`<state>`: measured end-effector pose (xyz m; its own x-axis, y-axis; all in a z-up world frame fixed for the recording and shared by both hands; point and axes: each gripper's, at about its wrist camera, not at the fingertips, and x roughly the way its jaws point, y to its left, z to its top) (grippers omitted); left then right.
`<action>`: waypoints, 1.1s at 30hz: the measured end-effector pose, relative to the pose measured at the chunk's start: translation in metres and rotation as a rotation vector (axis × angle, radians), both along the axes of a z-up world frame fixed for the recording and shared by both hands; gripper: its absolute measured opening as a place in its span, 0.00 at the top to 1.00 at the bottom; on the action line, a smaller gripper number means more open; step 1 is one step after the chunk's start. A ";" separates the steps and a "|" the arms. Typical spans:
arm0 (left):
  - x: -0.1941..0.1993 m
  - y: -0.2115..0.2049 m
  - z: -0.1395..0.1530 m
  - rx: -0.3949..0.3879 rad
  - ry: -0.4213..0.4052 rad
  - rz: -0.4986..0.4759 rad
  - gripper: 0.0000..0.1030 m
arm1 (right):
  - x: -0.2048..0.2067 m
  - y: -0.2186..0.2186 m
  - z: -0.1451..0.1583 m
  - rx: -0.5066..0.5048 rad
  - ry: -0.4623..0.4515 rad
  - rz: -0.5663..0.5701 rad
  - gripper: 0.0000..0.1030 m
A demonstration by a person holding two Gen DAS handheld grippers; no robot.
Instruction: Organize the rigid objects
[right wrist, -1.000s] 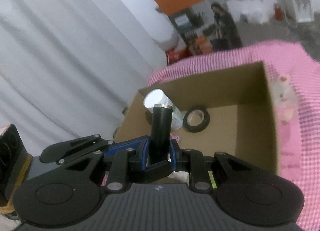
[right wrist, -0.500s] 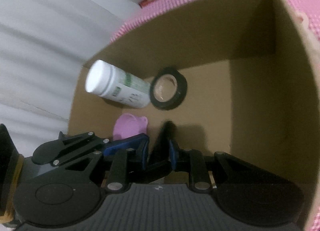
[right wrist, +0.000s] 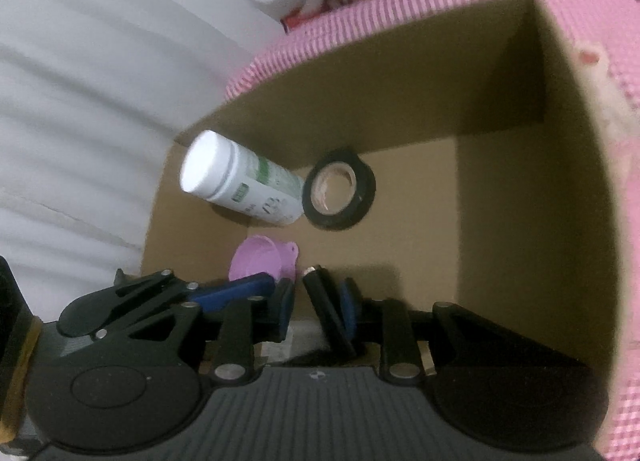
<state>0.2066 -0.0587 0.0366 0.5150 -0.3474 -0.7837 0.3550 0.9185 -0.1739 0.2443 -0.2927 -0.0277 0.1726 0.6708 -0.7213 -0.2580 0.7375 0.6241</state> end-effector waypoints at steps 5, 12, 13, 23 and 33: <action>-0.028 0.006 0.017 -0.016 -0.093 -0.012 0.16 | -0.025 -0.016 0.034 0.017 -0.140 -0.030 0.38; -0.074 0.017 0.033 -0.024 -0.219 -0.004 0.04 | -0.079 -0.038 0.078 0.038 -0.327 -0.083 0.27; -0.080 0.020 0.034 -0.030 -0.234 -0.004 0.04 | -0.088 -0.041 0.082 0.038 -0.359 -0.090 0.26; -0.143 0.010 0.019 -0.007 -0.357 -0.053 0.01 | -0.189 -0.058 0.093 -0.023 -0.616 -0.171 0.22; -0.158 -0.028 -0.030 0.120 -0.388 -0.134 0.13 | -0.214 -0.043 0.037 -0.078 -0.551 -0.162 0.23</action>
